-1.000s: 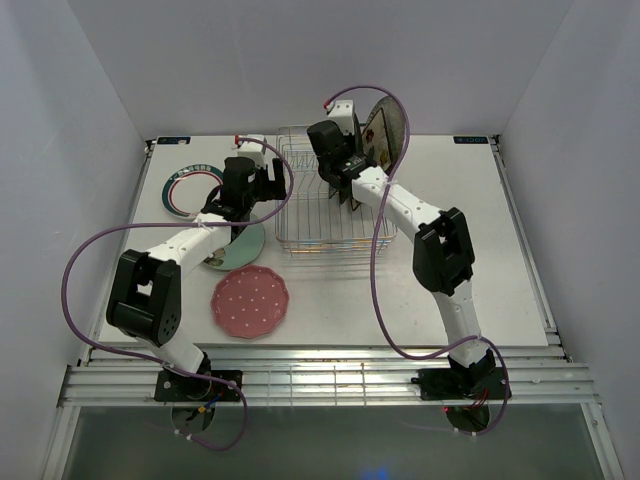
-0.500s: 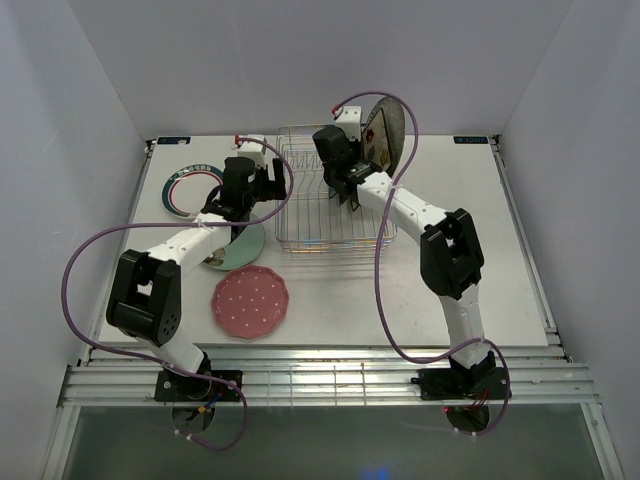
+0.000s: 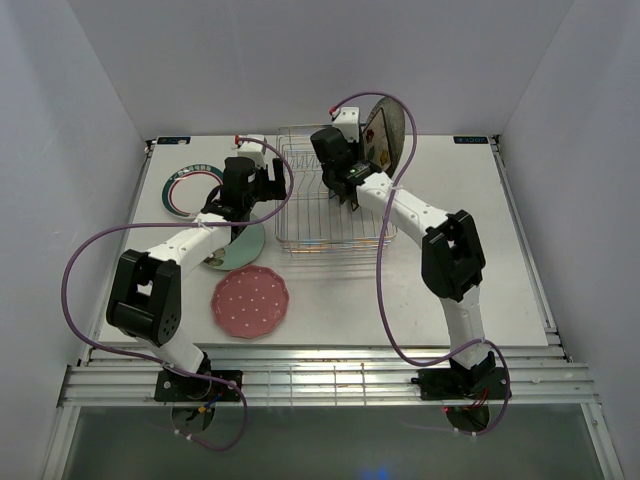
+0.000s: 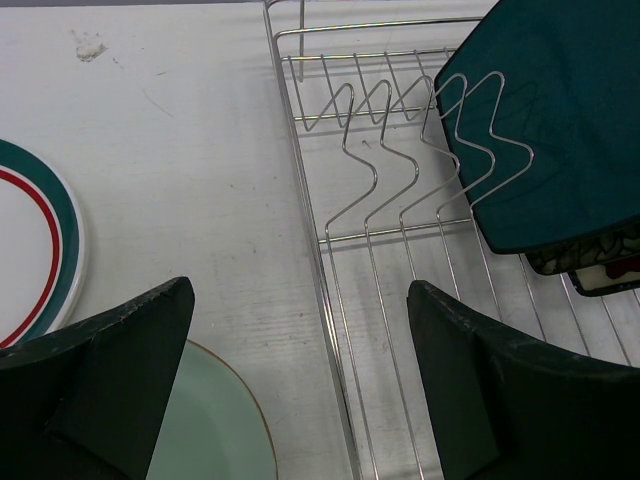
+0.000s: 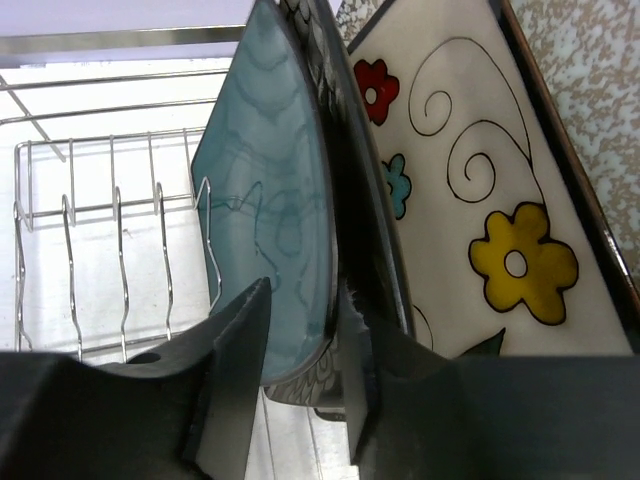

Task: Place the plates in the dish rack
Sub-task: Insert the plate into the dish rack, then pick up the plate from the corner of the board.

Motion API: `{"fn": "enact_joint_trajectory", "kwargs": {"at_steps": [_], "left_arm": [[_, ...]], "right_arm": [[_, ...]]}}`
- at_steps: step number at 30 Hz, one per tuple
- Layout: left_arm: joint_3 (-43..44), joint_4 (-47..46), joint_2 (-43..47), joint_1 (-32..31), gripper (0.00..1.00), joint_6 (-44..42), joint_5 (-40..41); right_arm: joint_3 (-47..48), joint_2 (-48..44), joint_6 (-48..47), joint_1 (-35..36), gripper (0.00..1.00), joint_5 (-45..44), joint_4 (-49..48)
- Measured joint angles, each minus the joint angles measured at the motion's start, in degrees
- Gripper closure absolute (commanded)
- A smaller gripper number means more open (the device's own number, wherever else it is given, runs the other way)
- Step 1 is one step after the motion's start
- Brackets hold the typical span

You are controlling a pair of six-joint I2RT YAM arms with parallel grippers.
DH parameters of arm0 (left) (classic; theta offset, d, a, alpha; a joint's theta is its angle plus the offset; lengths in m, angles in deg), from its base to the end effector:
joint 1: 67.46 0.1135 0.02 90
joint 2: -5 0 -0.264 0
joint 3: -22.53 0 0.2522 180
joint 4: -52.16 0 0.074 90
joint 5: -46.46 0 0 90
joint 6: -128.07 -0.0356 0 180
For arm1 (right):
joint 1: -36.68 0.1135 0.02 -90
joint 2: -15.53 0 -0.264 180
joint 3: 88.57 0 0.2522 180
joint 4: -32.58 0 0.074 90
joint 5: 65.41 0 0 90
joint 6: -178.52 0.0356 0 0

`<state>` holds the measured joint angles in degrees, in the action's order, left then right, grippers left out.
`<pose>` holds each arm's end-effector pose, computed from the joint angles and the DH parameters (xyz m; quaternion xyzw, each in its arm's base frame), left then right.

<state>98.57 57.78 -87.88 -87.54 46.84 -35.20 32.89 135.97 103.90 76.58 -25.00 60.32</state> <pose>0.3545 -0.1241 0.2624 0.0415 0.8290 -0.0796 0.5520 0.3953 0.2952 0.3020 0.0509 0.8020 -0.0954 0.5875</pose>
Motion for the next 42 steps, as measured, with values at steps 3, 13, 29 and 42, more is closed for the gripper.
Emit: {"fn": "enact_joint_trajectory", "kwargs": {"at_steps": [3,13,29,42], "left_arm": [[0.0,0.0,0.0,0.0,0.02,-0.02,-0.02],[0.0,0.0,0.0,0.0,0.02,-0.2,-0.02],[0.0,0.0,0.0,0.0,0.02,-0.22,0.0],[0.0,0.0,0.0,0.0,0.02,-0.39,0.07]], "right_arm": [[0.52,-0.02,-0.37,0.46,0.59,-0.66,0.81],[2.03,-0.46,-0.57,1.92,0.58,-3.43,4.81],[-1.2,-9.51,-0.57,5.2,0.54,-3.56,5.55],[-21.68,-22.12,-0.37,7.17,0.39,0.7,-2.05]]}}
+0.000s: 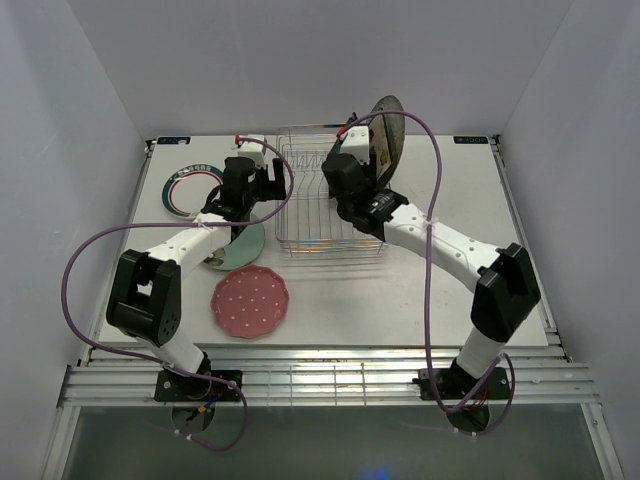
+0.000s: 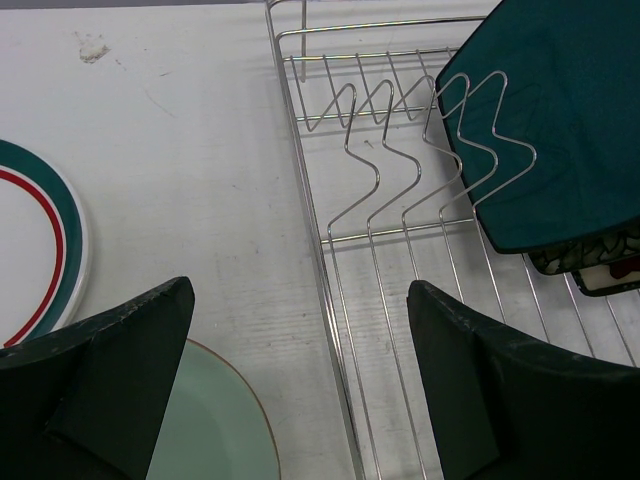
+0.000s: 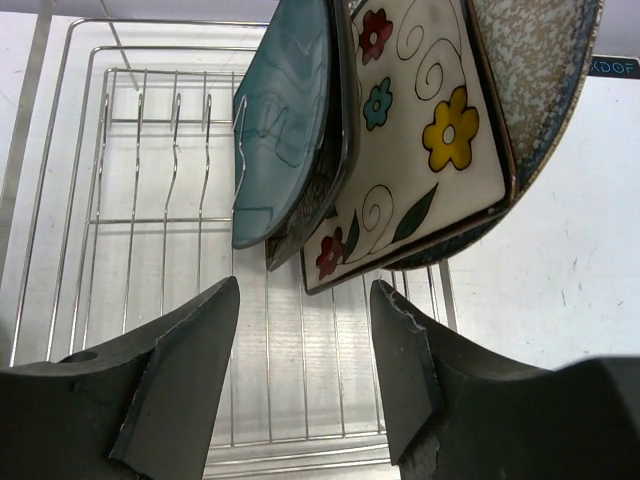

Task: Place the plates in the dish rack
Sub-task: Pick up the plate from the corner of the board.

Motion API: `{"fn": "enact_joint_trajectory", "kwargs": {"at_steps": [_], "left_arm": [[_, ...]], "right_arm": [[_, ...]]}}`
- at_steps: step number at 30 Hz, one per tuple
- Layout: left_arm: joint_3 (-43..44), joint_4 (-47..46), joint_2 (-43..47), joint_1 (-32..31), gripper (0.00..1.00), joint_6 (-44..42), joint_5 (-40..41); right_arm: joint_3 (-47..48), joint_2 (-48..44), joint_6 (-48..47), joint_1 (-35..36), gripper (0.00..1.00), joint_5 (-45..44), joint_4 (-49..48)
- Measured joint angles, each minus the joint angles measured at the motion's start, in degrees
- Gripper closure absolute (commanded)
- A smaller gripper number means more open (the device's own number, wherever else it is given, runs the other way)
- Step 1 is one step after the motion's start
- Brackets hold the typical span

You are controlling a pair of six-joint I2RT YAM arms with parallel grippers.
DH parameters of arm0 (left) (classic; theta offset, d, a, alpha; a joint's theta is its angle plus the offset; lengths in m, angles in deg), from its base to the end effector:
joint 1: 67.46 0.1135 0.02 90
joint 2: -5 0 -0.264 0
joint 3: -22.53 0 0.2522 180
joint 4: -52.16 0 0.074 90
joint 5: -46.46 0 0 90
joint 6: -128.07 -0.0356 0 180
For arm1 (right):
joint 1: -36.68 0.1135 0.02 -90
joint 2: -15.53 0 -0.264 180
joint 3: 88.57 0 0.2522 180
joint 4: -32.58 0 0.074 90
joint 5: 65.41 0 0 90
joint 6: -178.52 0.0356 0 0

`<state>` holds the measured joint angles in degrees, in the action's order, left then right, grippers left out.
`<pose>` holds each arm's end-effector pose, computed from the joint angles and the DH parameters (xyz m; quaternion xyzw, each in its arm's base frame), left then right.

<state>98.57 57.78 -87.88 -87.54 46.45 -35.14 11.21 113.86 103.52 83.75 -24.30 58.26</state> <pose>0.3545 -0.1241 0.2624 0.0440 0.8289 -0.0773 0.5523 0.2915 0.2740 0.3411 0.0048 0.7968 -0.0429 0.6027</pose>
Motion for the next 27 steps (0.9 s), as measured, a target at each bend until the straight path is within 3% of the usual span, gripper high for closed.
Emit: {"fn": "enact_joint_trajectory", "kwargs": {"at_steps": [14,27], "left_arm": [[0.0,0.02,0.0,0.0,0.02,-0.04,0.2],[0.0,0.0,0.0,0.0,0.02,-0.09,0.2]], "right_arm": [[-19.43,-15.19,3.41,6.45,0.33,3.21,-7.45],[-28.74,-21.46,7.67,12.31,0.33,6.1,-9.07]]}}
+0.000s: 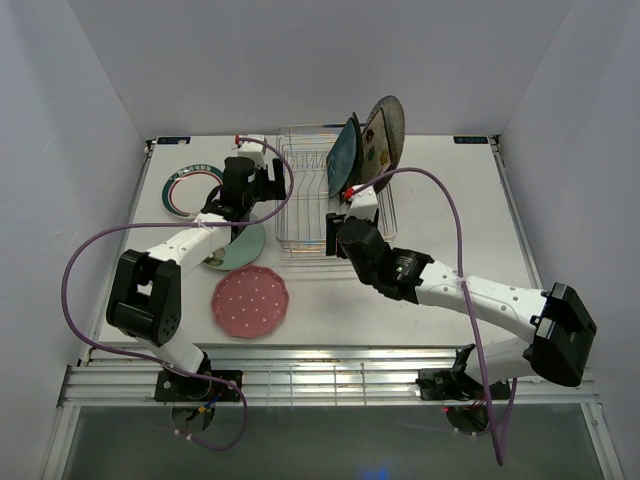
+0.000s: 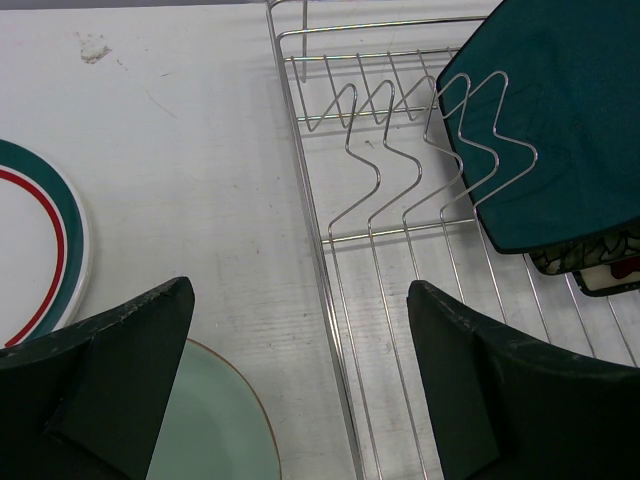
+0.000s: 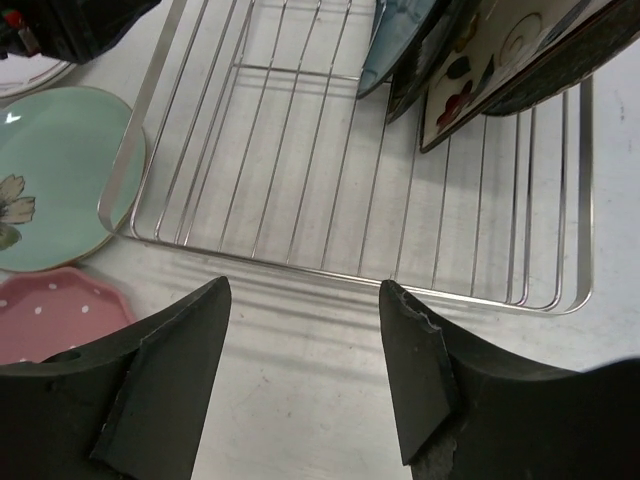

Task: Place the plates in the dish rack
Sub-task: Pick up the plate from the corner of the board.

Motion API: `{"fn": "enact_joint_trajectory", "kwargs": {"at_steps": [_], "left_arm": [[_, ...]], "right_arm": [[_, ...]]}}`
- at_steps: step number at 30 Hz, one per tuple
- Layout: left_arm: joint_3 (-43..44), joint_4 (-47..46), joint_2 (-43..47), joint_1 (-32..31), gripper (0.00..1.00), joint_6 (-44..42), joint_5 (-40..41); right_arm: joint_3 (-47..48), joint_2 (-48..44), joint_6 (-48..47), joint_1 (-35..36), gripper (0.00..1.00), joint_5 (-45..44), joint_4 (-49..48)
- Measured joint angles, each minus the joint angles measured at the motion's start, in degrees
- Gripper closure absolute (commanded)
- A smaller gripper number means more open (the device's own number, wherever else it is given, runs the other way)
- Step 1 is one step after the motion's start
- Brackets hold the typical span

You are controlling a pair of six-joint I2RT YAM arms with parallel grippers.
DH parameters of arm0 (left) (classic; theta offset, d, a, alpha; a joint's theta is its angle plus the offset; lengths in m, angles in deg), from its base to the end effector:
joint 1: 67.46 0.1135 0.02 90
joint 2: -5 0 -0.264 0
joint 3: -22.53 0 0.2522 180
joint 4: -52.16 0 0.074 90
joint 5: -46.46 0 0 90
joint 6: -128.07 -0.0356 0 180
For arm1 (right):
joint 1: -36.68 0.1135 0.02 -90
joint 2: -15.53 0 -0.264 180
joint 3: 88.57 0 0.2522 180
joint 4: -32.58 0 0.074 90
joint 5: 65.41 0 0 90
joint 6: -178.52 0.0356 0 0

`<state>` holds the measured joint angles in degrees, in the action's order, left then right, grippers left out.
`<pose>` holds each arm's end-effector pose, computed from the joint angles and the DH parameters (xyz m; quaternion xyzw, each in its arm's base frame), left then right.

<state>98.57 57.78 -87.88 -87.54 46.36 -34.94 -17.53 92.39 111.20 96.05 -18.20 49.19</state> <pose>0.3546 -0.1239 0.2624 0.0437 0.8288 -0.0754 0.5527 0.1754 0.2488 0.3068 -0.0510 0.7984 0.1111 0.5896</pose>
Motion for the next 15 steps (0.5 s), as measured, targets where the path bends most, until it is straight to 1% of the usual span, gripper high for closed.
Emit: {"fn": "enact_joint_trajectory", "kwargs": {"at_steps": [10,15], "left_arm": [[0.0,0.02,0.0,0.0,0.02,0.0,-0.04],[0.0,0.11,0.26,0.0,0.02,0.0,-0.07]], "right_arm": [[-3.82,0.26,4.02,2.73,0.34,4.76,-0.61],[-3.82,3.89,5.99,4.46,0.35,7.67,-2.69]]}}
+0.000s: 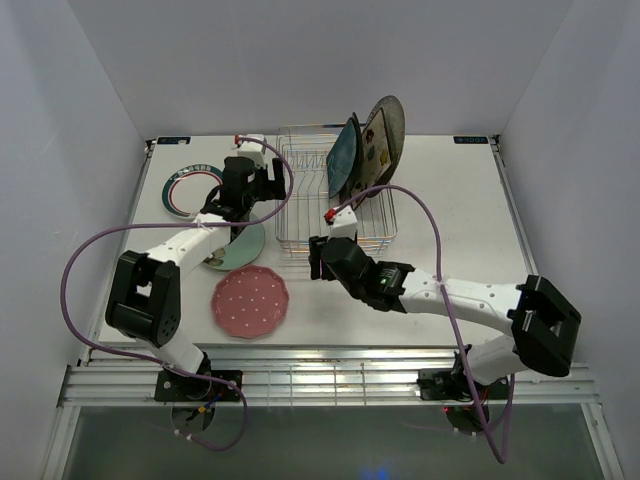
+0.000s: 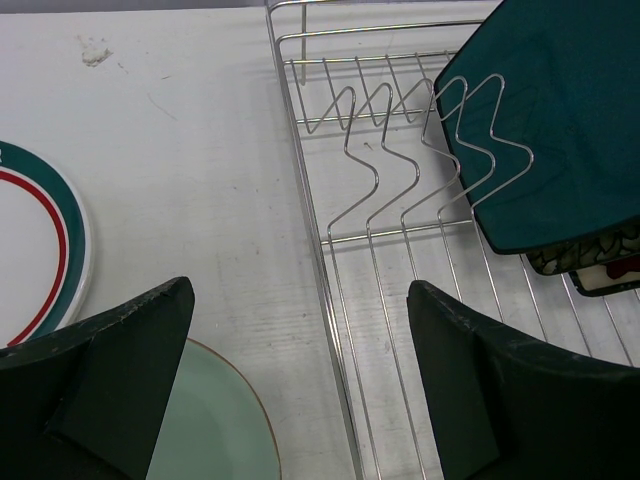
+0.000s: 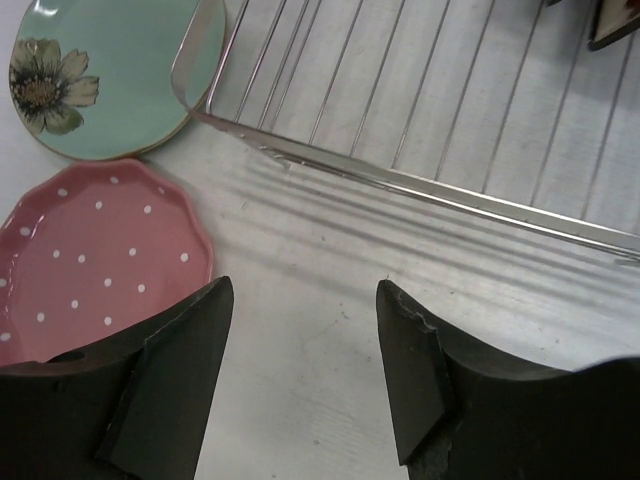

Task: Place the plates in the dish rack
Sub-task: Pick up the plate from the corner of the board.

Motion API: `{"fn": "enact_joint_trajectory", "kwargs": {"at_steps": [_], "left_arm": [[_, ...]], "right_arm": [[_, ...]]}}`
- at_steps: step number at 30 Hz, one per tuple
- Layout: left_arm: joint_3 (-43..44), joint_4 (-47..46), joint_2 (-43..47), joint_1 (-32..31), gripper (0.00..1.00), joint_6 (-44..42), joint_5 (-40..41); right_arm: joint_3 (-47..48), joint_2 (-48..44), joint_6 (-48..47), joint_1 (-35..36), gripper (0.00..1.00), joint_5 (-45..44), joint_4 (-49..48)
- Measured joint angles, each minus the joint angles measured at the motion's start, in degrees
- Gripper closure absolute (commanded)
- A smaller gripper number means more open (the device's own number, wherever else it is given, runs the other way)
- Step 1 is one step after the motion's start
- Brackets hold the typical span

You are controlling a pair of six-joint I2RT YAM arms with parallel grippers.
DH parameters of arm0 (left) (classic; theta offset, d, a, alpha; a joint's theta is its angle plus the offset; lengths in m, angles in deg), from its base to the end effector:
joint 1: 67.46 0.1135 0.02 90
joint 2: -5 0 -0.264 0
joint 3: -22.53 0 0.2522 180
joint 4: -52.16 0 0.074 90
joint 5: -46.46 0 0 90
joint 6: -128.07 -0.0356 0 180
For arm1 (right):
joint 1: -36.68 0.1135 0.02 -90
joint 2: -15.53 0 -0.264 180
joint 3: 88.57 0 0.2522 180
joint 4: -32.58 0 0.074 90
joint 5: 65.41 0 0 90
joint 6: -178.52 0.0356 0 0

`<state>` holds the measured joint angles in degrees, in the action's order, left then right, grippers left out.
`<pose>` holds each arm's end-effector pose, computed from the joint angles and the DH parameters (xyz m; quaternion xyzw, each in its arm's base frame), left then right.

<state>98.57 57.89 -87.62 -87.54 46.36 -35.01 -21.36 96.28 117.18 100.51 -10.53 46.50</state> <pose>0.3538 -0.1237 0.2638 0.0439 0.8281 -0.0762 0.5536 0.1570 0.2730 0.2675 -0.0969 0.8241 0.1791 0.5285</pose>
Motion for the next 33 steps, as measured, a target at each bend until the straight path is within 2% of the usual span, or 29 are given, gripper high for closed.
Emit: {"fn": "enact_joint_trajectory", "kwargs": {"at_steps": [9,14,33], "left_arm": [[0.0,0.04,1.62,0.0,0.02,0.02,0.0],[0.0,0.07,1.68,0.0,0.02,0.02,0.0],[0.0,0.07,1.68,0.0,0.02,0.02,0.02]], "right_arm": [[-2.08,4.76,3.15,0.74,0.42,8.31,-5.38],[-2.8,6.16,4.85,0.87,0.42,11.5,-8.33],[-4.96,12.98,15.1,3.8,0.42,14.67,-15.52]]}}
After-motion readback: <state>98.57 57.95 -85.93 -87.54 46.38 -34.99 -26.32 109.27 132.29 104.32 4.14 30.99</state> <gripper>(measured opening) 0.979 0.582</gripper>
